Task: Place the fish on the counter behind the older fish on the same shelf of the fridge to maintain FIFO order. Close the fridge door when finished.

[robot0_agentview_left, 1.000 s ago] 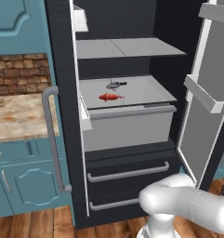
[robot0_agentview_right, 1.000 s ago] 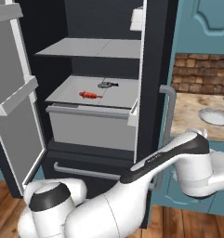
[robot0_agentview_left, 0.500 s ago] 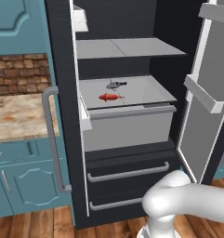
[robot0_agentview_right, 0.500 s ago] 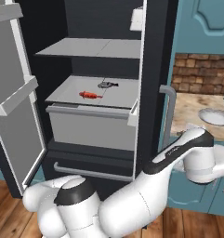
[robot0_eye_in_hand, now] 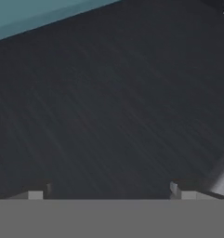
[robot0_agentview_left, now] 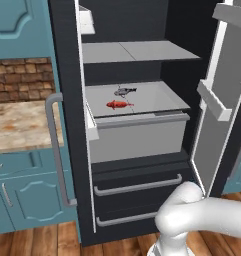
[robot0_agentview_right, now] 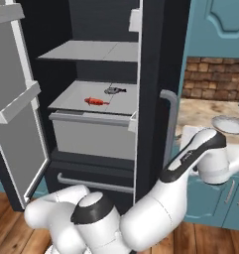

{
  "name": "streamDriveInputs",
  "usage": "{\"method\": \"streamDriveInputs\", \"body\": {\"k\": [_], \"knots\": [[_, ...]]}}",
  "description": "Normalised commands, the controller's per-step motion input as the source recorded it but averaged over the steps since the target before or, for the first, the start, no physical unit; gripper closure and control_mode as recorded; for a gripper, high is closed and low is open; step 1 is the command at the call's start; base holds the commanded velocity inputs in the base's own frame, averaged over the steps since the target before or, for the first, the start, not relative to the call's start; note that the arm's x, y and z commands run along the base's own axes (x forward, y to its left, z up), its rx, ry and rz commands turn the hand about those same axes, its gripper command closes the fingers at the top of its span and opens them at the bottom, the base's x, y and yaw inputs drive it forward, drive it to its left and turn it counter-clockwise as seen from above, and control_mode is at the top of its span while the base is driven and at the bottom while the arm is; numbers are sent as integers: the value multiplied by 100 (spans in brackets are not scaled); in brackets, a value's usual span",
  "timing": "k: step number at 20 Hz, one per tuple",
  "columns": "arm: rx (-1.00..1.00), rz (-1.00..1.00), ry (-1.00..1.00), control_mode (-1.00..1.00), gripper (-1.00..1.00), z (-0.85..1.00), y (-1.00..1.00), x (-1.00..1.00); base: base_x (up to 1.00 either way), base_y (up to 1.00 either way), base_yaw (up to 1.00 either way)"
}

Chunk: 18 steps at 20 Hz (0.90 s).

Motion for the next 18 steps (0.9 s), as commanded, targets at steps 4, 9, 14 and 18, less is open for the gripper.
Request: {"method": "streamDriveInputs", "body": {"k": [4,9,14,18], "knots": [[0,15,0,-100,-100,0,91,7,0,0,0],[0,3,0,-100,-100,1,95,32,0,0,0],[0,-1,0,-100,-100,11,90,54,0,0,0],[0,-4,0,-100,-100,15,86,64,0,0,0]]}}
